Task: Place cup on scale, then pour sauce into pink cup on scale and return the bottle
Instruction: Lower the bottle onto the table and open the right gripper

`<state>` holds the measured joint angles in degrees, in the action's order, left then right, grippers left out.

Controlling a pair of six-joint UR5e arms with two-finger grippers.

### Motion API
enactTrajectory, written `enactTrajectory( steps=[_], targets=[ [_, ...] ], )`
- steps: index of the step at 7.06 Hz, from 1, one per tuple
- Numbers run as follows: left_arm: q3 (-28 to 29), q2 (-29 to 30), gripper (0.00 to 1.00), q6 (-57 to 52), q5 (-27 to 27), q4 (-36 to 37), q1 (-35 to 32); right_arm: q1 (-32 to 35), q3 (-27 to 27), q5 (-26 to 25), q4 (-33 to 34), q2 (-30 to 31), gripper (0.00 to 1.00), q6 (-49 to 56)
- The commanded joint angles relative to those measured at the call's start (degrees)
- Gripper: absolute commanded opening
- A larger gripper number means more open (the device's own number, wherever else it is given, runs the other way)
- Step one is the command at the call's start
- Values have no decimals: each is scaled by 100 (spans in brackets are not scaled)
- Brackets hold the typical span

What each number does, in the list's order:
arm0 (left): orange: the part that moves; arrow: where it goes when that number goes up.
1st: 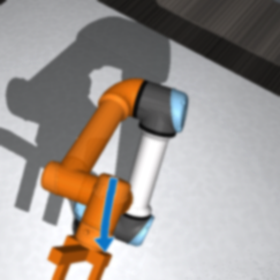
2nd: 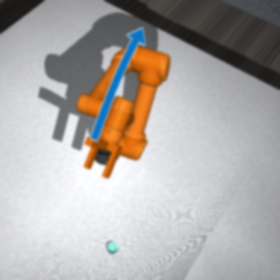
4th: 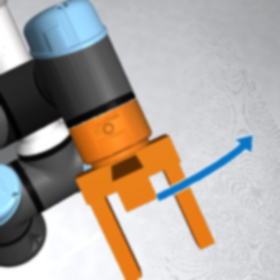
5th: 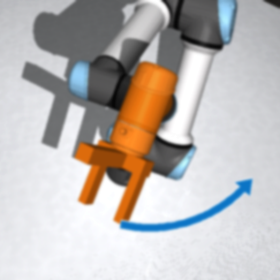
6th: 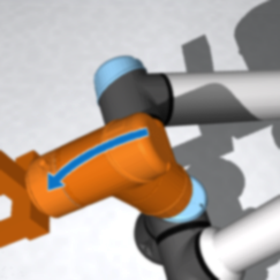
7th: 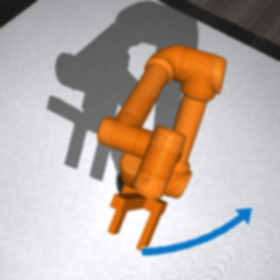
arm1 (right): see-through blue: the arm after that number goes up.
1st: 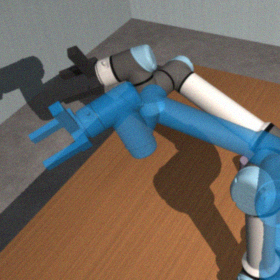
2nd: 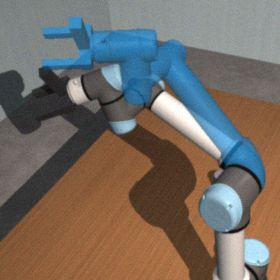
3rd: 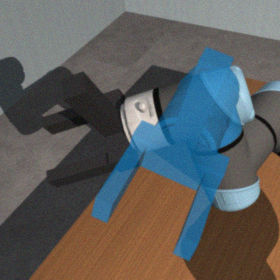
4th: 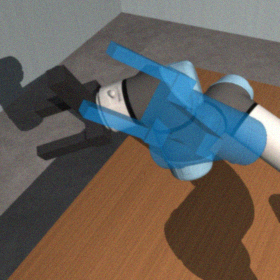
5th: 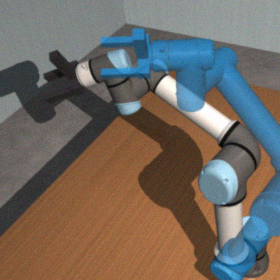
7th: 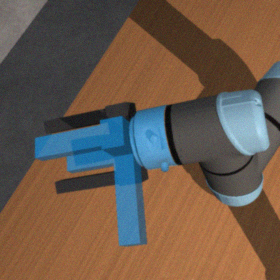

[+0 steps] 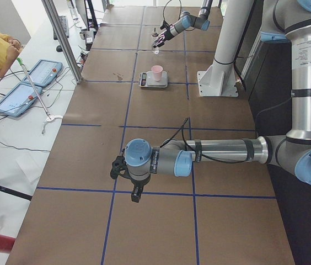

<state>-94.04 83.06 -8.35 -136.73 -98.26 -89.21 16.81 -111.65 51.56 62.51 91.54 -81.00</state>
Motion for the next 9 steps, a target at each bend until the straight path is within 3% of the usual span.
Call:
enactTrajectory(
  steps=[1,4,6,7,8,9],
  targets=[
    [0,0,100,-8,-3,0,0,-3,3,29,7,31,33,5],
    [0,9,100,0,-3,0,0,6,3,152,7,66,38,-3],
    [0,9,100,-8,-3,0,0,6,3,223,7,75,52,5],
    [0,9,100,-9,-3,0,0,6,3,223,7,75,83,-3],
    [-9,9,100,-9,-3,0,0,6,3,223,7,75,100,-64],
    [-9,9,100,-9,-3,0,0,6,-6,223,7,75,100,-65]
  ],
)
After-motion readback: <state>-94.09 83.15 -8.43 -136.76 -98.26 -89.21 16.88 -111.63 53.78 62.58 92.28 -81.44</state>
